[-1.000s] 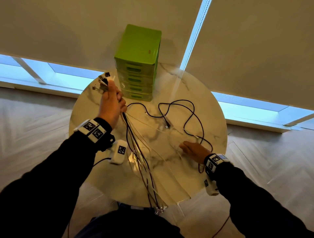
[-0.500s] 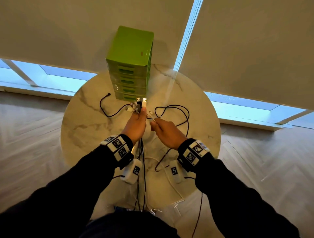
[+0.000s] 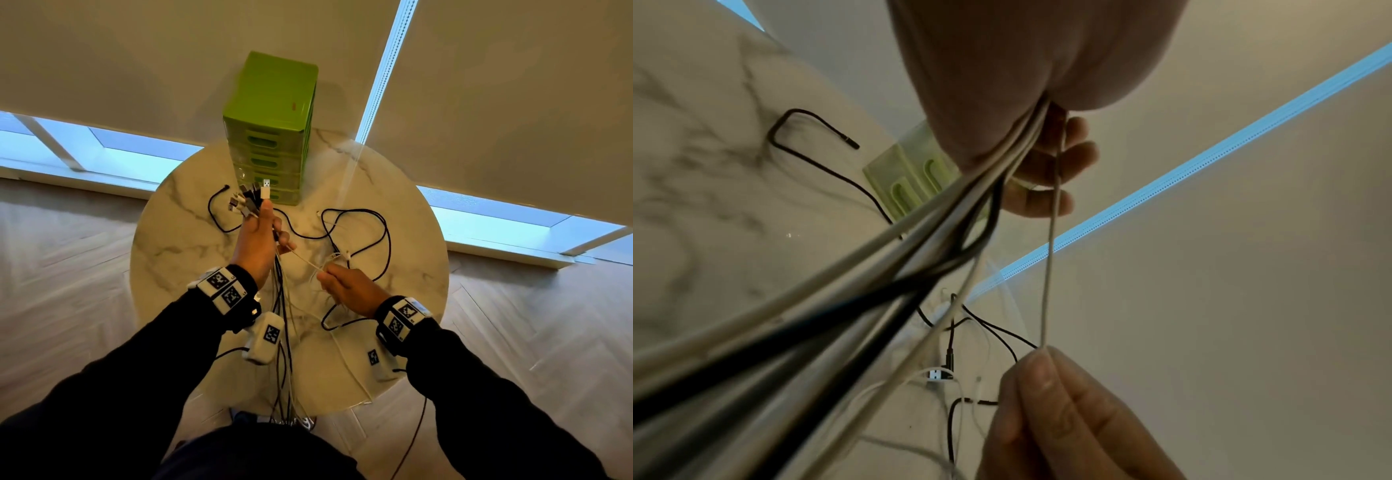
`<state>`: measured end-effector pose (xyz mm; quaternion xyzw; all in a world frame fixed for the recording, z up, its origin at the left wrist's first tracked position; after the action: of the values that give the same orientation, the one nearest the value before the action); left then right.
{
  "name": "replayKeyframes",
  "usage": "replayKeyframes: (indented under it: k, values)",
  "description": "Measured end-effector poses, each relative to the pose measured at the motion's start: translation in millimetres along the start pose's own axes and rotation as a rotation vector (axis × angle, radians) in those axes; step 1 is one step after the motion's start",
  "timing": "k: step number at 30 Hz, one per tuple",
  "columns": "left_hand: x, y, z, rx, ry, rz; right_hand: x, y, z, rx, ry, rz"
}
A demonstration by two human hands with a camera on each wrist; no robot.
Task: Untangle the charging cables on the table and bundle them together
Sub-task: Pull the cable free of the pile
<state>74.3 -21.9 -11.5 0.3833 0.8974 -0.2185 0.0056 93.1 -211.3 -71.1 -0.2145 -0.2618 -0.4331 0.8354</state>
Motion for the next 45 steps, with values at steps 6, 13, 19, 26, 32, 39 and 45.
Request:
replayKeyframes:
  k: [6,13,19,26,32,39,45]
  values:
    - [17.1,17.1,-32.0,-0.100,-0.070,-0.078,-11.3,-4.5,-38.7,-0.049,-0.260,0.237]
    - [38.5,29.3,-68.9,-0.204,-0.037,-0.103,29.2,-0.5,-56.5,-0.104,-0.240,0.091]
    - [35.9,24.2,-58.0,-0.343,0.182,-0.051,47.2,10.4,-56.4,-0.164,-0.041,0.015]
    - [-0.4,-8.1,27.4,-0.176,0.642,0.283,39.1,27.4,11.1,-0.054,-0.076,-0.088]
    - [-19.7,-14.2,38.9,0.101,0.502,0.306,28.1,20.6,40.5,0.140,-0.168,-0.124]
    - [-19.9,-1.7,45.7,-0.026,0.476,0.200,8.6,10.9,16.9,0.049,-0.159,0.074]
    - [-6.6,12.0,38.5,-0.176,0.558,0.145,19.7,13.8,-11.7,0.032,-0.087,-0.021]
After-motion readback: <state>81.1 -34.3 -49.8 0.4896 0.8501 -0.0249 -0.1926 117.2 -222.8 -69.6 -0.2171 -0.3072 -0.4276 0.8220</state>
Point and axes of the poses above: each hand's wrist, its own y-axis towards the middle knuckle, its own x-axis out of the back of the hand, z = x × y, the point moved 4 cm from there along y, towards the middle knuckle, and after that the axes turned 15 degrees about -z, right-handed, at the moved point
